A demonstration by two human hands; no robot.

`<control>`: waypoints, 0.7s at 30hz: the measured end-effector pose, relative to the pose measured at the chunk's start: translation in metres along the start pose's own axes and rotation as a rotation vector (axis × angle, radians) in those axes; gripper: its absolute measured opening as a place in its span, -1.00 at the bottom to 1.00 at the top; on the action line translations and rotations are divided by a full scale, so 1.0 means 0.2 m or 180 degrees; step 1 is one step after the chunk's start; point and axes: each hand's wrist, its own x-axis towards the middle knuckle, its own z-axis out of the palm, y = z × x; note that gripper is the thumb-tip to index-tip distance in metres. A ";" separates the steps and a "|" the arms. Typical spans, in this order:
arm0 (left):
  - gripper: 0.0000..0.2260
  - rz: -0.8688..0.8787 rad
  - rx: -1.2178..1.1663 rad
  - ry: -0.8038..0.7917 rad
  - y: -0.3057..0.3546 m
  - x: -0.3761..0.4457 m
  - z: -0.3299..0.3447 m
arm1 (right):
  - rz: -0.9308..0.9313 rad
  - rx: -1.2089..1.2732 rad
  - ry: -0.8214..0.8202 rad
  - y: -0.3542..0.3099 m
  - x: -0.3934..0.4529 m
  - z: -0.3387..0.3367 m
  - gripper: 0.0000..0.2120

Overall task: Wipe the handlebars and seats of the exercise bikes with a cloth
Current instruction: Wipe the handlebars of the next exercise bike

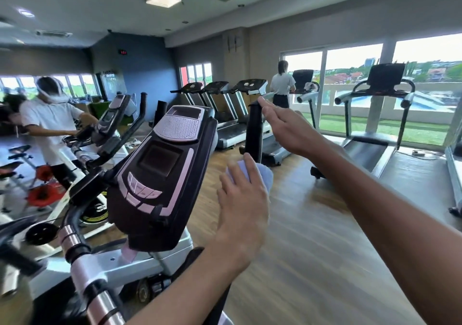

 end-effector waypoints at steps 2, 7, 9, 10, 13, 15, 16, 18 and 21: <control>-0.11 0.0087 -0.0114 0.0259 0.00 0.05 -0.02 | -0.0013 0.0050 0.0004 0.00 0.00 0.01 -0.54; -0.16 0.0046 -0.0476 0.0712 0.11 0.35 -0.08 | -0.0015 0.0090 -0.0053 0.02 0.02 0.00 -0.54; -0.15 0.0133 -0.0506 0.0760 0.10 0.32 -0.08 | -0.0004 0.0075 -0.0046 0.03 0.02 0.00 -0.54; -0.16 0.0194 -0.0565 0.0625 0.08 0.28 -0.09 | 0.0009 0.0079 -0.0040 0.03 0.02 0.00 -0.54; -0.27 0.0247 -0.0718 0.0093 -0.01 0.08 -0.12 | -0.0020 0.0118 -0.0067 0.03 0.00 0.01 -0.53; -0.34 0.0204 -0.0812 -0.0103 -0.10 -0.04 -0.12 | -0.0037 0.0089 -0.0054 0.03 0.00 0.01 -0.52; -0.37 0.0152 -0.0924 -0.0254 -0.15 -0.10 -0.12 | -0.0024 0.0052 -0.0071 0.02 0.00 0.01 -0.52; -0.39 0.0104 -0.1129 -0.0501 -0.21 -0.13 -0.14 | -0.0025 -0.0021 -0.0097 0.00 -0.01 0.01 -0.52; -0.43 0.0152 -0.1333 -0.0672 -0.23 -0.03 -0.20 | 0.0088 0.0069 -0.0061 -0.04 -0.03 0.01 -0.50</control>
